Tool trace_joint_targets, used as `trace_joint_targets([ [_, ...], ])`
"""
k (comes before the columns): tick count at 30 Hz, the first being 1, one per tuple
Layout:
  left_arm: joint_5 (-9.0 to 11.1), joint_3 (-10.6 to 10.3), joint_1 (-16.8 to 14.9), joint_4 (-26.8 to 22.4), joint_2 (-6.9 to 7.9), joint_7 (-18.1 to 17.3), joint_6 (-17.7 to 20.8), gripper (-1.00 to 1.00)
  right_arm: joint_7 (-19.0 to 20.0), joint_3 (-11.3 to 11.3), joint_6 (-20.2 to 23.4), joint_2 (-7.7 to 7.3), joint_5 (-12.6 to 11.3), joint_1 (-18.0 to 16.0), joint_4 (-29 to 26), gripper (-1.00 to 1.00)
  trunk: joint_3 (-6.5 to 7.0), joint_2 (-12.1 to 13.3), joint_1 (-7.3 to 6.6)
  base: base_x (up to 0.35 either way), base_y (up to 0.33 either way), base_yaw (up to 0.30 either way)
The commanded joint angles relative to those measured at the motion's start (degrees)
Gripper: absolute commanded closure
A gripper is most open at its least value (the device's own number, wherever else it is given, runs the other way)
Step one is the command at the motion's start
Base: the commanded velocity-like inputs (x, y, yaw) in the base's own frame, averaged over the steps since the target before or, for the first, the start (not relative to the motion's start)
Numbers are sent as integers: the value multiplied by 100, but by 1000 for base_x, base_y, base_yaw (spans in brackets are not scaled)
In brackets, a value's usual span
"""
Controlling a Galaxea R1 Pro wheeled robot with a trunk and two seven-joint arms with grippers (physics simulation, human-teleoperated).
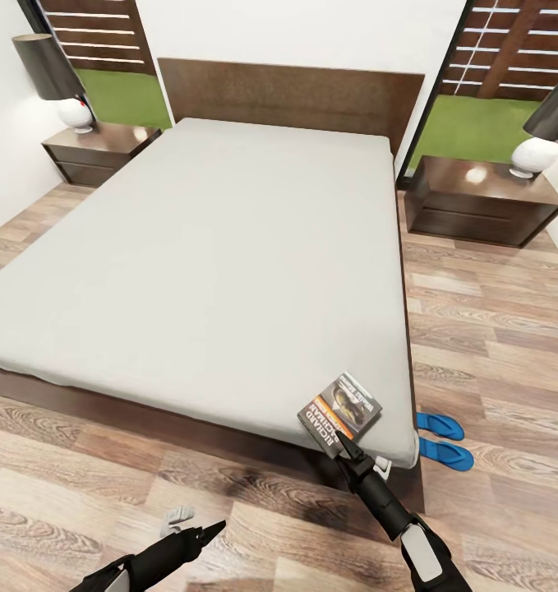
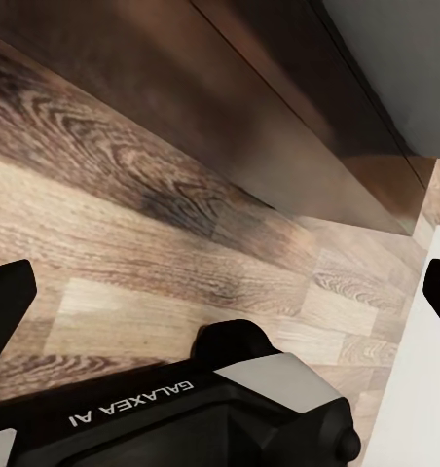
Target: In the bedroom, move the book from the bed onto either nightstand, and place the two sandals side by side next to the bed.
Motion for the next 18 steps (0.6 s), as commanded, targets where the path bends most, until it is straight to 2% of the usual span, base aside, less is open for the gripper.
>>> trace_joint_targets([
  [1,46,-29,-2,6,3,-17,-4,-100,13,-23,50,6,-6,-4,-1,-100,-3,-2,0,0,0,0],
  [3,46,-29,-2,5,3,-20,-4,-100,13,-21,49,6,-7,-4,-1,-100,-3,-2,0,0,0,0],
  [4,46,-29,-2,6,3,-20,-4,-100,12,-23,51,6,-7,-4,-1,100,-3,-2,0,0,0,0],
  [18,46,-29,-2,6,3,-28,-10,-100,5,-27,53,6,-8,-4,7,100,-3,-2,0,0,0,0],
])
